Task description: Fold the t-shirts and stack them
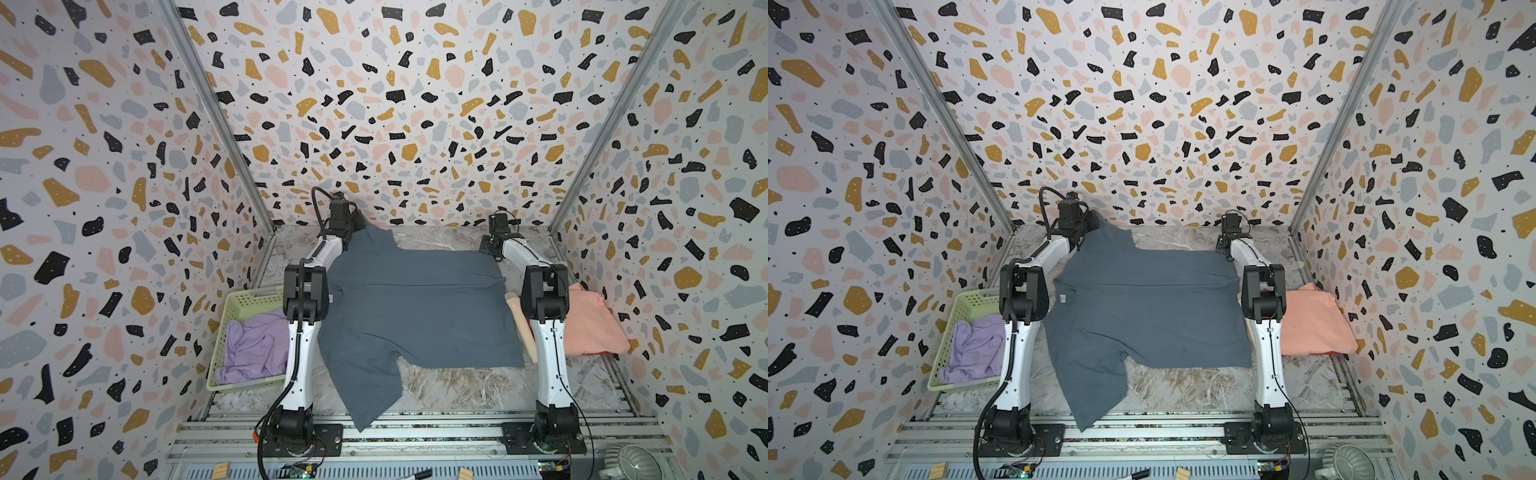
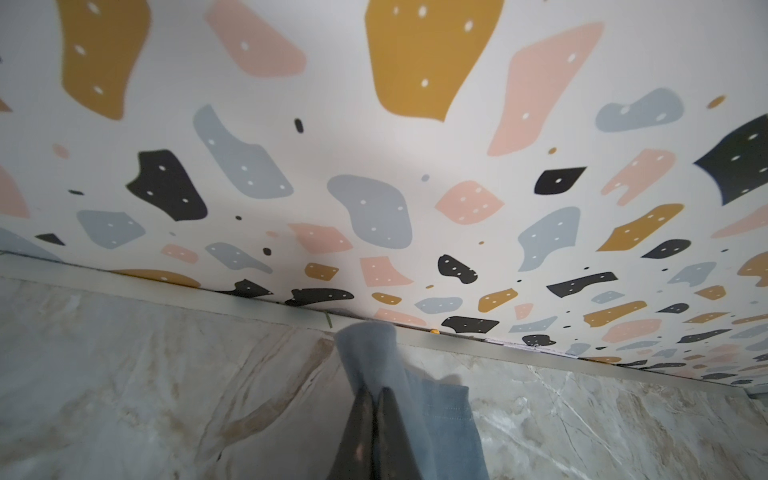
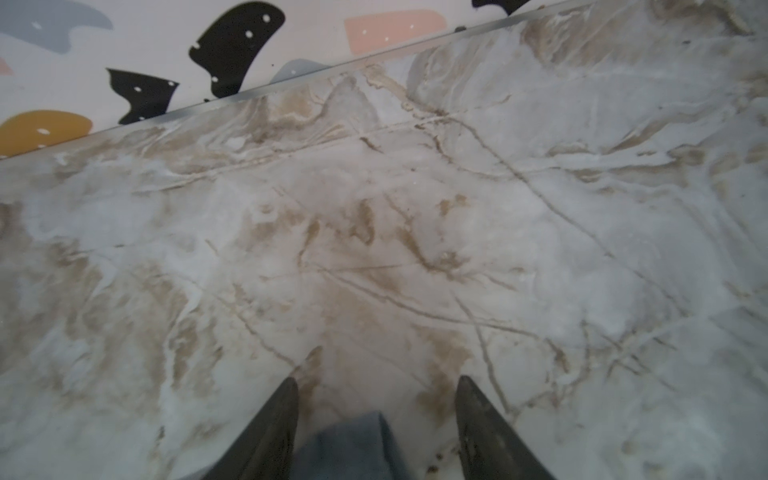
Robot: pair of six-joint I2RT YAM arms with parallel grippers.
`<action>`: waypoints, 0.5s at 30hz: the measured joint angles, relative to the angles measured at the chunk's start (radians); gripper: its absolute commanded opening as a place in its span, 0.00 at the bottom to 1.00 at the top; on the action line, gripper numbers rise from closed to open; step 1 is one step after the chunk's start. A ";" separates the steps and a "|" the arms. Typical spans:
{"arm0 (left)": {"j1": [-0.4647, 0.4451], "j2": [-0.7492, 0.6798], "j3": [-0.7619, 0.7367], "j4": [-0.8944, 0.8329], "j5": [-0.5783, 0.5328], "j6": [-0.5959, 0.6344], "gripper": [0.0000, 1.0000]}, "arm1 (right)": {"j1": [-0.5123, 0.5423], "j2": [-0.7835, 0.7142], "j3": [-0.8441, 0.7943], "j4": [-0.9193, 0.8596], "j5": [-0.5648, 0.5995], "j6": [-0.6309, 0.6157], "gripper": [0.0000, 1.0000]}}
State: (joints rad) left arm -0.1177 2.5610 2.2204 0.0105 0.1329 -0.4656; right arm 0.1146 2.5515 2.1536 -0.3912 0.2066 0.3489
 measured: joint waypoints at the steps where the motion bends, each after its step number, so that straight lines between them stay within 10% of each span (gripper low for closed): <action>1: 0.000 0.000 0.005 0.001 0.000 -0.003 0.00 | 0.005 0.000 0.002 -0.005 0.000 0.006 0.52; 10: 0.000 0.000 0.006 0.015 0.003 -0.018 0.00 | 0.017 0.000 0.010 -0.025 -0.015 0.032 0.02; 15: 0.001 0.000 0.006 0.014 0.008 -0.018 0.00 | 0.013 -0.006 0.009 -0.024 -0.037 0.028 0.00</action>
State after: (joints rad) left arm -0.1165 2.5610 2.2261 0.0246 0.1413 -0.4831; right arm 0.1272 2.5458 2.1624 -0.4156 0.1692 0.3767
